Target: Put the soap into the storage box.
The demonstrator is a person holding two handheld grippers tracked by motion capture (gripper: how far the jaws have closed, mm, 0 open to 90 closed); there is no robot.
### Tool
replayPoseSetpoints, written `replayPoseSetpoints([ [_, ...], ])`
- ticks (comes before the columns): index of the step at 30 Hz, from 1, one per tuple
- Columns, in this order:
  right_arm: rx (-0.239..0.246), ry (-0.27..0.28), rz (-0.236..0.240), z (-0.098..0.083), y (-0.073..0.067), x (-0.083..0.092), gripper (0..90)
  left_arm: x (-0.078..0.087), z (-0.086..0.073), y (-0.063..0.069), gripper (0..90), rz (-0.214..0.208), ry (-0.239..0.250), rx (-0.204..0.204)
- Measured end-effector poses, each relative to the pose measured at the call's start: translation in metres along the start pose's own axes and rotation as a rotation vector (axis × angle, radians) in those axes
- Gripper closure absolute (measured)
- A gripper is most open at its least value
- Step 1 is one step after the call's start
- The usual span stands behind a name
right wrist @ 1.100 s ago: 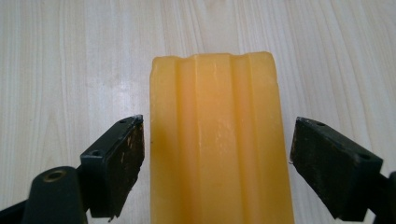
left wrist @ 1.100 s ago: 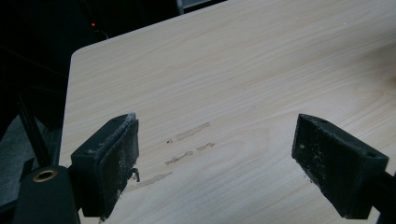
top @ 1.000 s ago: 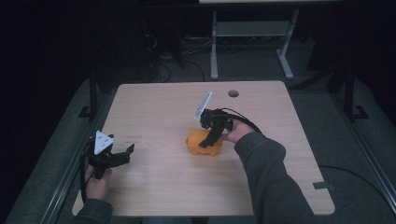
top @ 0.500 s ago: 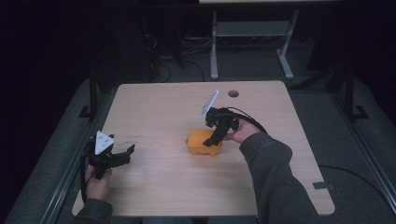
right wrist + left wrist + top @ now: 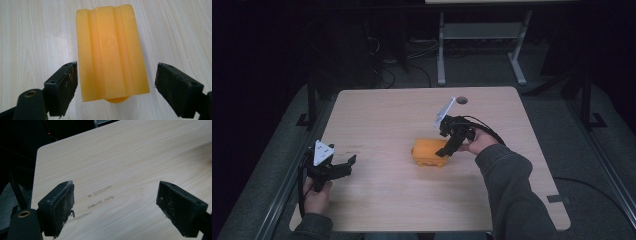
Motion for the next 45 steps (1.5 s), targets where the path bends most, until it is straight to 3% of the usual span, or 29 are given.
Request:
replayPoseSetpoints([
  [45, -0.066, 0.037, -0.019, -0.031, 0.001, 0.019, 18.0, -0.001, 0.0, 0.002, 14.1, -0.005, -0.001, -0.007],
])
Point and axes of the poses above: each handheld gripper's, and its own axes: x roughly backward along the jaws, z roughly out of its top, y roughly to its right, the point moved 5 cm from there along -x, roughly forward along the jaws, and after that the axes turned 14 degrees about -y, right-handed, at the moved point
